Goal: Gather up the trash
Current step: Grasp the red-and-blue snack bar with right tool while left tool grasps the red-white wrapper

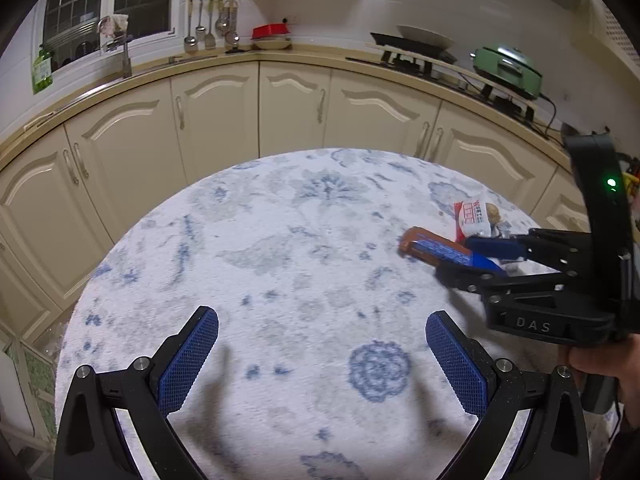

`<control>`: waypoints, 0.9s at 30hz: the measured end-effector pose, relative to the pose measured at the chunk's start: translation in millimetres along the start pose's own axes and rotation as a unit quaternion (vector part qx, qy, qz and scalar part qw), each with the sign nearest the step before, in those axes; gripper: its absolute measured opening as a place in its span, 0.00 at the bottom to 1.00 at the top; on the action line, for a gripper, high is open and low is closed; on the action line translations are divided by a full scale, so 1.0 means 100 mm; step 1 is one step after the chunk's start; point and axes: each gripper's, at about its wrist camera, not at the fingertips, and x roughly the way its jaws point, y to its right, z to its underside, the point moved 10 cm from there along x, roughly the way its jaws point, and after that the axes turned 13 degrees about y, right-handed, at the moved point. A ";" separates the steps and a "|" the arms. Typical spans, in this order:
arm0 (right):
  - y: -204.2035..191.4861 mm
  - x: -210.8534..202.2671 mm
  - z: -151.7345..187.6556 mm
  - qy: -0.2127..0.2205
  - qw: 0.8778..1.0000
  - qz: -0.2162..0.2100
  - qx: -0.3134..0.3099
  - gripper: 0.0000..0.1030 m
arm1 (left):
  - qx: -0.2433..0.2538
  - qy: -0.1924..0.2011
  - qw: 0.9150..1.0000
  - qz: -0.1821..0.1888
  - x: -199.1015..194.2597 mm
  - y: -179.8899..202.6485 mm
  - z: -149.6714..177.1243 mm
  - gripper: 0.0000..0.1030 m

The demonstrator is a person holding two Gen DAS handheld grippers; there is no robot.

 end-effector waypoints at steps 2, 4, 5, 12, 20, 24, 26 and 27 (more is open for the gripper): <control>-0.03 0.07 -0.02 0.002 1.000 0.005 -0.003 0.72 | 0.000 -0.001 1.000 -0.006 0.02 -0.04 0.00 0.99; -0.03 0.13 0.02 -0.008 1.000 0.018 0.007 1.00 | 0.000 -0.001 1.000 -0.009 0.01 -0.04 0.02 0.99; -0.03 0.13 0.03 -0.005 1.000 0.027 0.004 1.00 | 0.000 -0.002 1.000 -0.010 0.00 -0.04 0.04 0.99; 0.08 0.13 0.06 -0.005 0.998 0.055 0.036 1.00 | -0.003 -0.004 1.000 -0.009 -0.04 -0.07 0.13 0.99; -0.03 0.02 0.03 0.014 0.999 0.038 0.027 0.67 | -0.001 -0.004 1.000 -0.012 -0.15 -0.10 0.24 0.99; -0.11 -0.05 0.02 0.017 0.999 0.028 0.028 0.18 | -0.001 -0.004 1.000 -0.012 -0.20 -0.07 0.25 0.99; -0.12 -0.08 0.03 0.020 0.999 0.032 0.033 0.18 | 0.003 -0.002 1.000 -0.012 -0.23 -0.05 0.24 0.99; -0.13 -0.12 0.05 0.020 0.999 0.031 0.038 0.18 | 0.005 -0.001 1.000 -0.012 -0.24 -0.04 0.23 0.99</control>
